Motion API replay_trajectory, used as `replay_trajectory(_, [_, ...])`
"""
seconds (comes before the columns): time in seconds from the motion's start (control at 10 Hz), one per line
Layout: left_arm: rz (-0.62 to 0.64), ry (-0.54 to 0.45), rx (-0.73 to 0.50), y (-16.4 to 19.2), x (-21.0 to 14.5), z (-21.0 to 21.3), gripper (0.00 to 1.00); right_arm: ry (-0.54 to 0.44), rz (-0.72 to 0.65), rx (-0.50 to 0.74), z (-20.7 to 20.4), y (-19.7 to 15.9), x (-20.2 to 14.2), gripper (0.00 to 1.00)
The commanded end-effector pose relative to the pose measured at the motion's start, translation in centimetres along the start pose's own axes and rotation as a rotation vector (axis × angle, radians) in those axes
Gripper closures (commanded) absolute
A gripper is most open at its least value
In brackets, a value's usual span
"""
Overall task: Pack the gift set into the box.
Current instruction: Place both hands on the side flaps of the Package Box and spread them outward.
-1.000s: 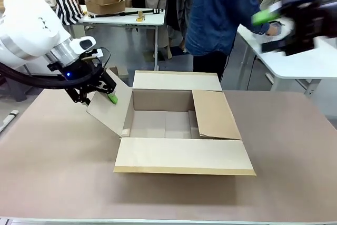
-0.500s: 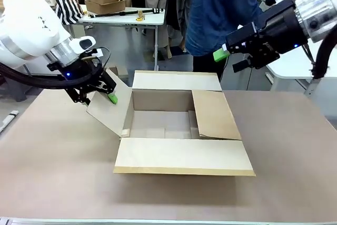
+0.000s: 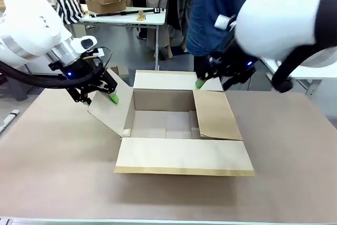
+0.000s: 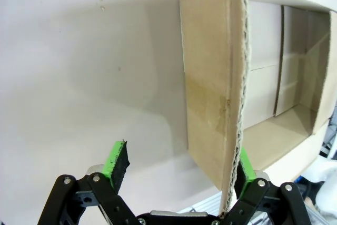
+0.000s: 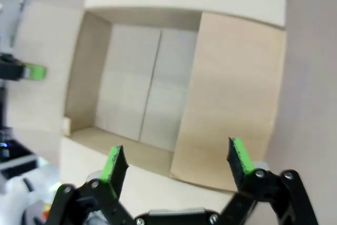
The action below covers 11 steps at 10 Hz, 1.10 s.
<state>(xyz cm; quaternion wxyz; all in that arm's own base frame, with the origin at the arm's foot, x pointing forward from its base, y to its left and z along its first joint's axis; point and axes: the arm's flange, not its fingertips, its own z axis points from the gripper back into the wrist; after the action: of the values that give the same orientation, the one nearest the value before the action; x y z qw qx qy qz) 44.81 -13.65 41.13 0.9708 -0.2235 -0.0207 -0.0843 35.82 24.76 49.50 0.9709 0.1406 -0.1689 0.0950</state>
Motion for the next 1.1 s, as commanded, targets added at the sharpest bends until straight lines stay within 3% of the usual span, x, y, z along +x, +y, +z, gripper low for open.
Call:
replay_trajectory(0.0, [-0.004, 0.006, 0.003, -0.1, -0.1, -0.3, 0.00, 0.106, 0.061, -0.169, -1.7, 3.6, 0.7, 0.00])
replay_trajectory(0.1, [-0.004, 0.006, 0.003, -0.1, -0.1, -0.3, 0.00, 0.226, 0.191, -0.394, -0.6, 3.6, -1.1, 0.00])
replay_trajectory(0.2, [-0.004, 0.006, 0.003, -0.1, -0.1, -0.3, 0.00, 0.052, 0.034, -0.073, -2.0, 1.6, -0.1, 0.00])
replay_trajectory(0.3, [-0.004, 0.006, 0.003, -0.1, -0.1, -0.3, 0.00, 0.052, 0.034, -0.073, -2.0, 1.6, -0.1, 0.00])
replay_trajectory(0.4, [-0.004, 0.006, 0.003, -0.1, -0.1, -0.3, 0.00, 0.130, 0.093, -0.217, -2.7, 2.4, -1.3, 0.00])
replay_trajectory(0.5, [-0.004, 0.006, 0.003, -0.1, -0.1, -0.3, 0.00, 0.182, 0.113, -0.291, -5.2, 3.8, 0.0, 0.00])
replay_trajectory(0.6, [-0.004, 0.006, 0.003, -0.1, -0.1, -0.3, 0.00, 0.190, 0.060, -0.348, -6.8, 4.7, 0.9, 0.00])
replay_trajectory(1.0, [-0.004, 0.006, 0.003, -0.1, -0.1, -0.3, 0.00, 0.172, -0.103, -0.428, -11.7, 4.2, 2.5, 0.00])
